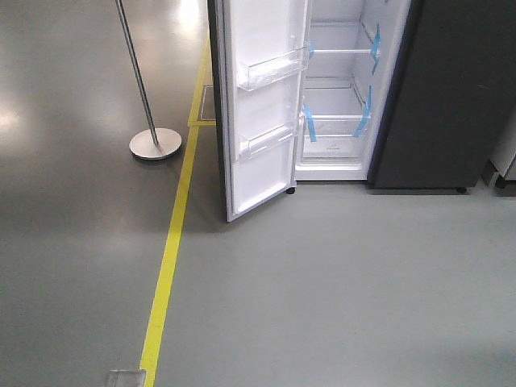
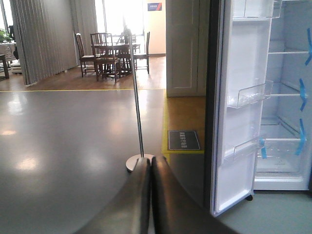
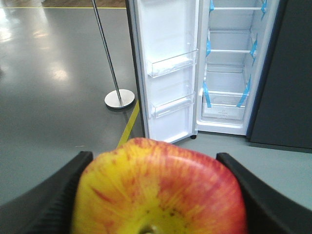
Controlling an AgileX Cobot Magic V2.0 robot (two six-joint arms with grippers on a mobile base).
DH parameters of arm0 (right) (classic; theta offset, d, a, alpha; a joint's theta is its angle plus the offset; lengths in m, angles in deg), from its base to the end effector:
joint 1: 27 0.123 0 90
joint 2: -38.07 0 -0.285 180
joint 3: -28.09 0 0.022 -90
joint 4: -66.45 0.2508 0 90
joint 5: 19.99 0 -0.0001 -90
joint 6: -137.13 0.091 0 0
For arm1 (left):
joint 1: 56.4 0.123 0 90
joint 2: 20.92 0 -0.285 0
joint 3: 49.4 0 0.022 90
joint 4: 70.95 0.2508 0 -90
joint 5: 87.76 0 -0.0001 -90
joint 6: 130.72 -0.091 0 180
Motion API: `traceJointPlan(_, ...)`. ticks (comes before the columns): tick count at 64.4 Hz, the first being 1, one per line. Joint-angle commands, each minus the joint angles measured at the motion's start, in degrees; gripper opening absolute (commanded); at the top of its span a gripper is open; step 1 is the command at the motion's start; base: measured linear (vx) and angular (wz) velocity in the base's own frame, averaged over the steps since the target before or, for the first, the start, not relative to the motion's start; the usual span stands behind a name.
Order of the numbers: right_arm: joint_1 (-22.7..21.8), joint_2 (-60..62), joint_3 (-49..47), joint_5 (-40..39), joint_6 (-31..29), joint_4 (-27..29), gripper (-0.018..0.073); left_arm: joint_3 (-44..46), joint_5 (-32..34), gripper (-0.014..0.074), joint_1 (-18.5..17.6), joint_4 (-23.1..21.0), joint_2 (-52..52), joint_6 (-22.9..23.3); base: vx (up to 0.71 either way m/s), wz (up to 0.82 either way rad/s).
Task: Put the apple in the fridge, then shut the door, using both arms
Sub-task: 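Approach the refrigerator opening with the apple held in the right gripper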
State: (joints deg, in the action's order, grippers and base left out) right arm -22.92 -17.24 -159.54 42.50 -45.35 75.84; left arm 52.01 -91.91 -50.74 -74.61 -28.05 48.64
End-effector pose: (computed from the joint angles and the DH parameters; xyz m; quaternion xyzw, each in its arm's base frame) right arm 0.0919 0.0198 0.5118 -0.0573 0.8153 0.0891 0.5693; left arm 0.0564 0.0052 0.1992 -0.0518 0.7044 0.0147 0.7078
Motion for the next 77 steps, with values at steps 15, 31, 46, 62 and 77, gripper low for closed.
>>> traceJointPlan(15, 0.0, -0.1, -1.5, -4.6, -0.5, 0.2, -0.0009, 1.0, 4.2, -0.0006, -0.5, -0.3, 0.8, 0.0, 0.09, 0.00)
traceJointPlan(31, 0.0, -0.1, -1.5, -4.6, -0.5, 0.2, -0.0009, 1.0, 4.2, -0.0006, -0.5, -0.3, 0.8, 0.0, 0.10, 0.01)
traceJointPlan(46, 0.0, -0.1, -1.5, -4.6, -0.5, 0.2, -0.0009, 1.0, 4.2, -0.0006, -0.5, -0.3, 0.8, 0.0, 0.11, 0.01)
traceJointPlan(62, 0.0, -0.1, -1.5, -4.6, -0.5, 0.2, -0.0009, 1.0, 4.2, -0.0006, -0.5, -0.3, 0.8, 0.0, 0.12, 0.00)
traceJointPlan(77, 0.0, -0.1, -1.5, -4.6, -0.5, 0.2, -0.0008, 1.0, 4.2, -0.0006, -0.5, -0.3, 0.8, 0.0, 0.12, 0.00)
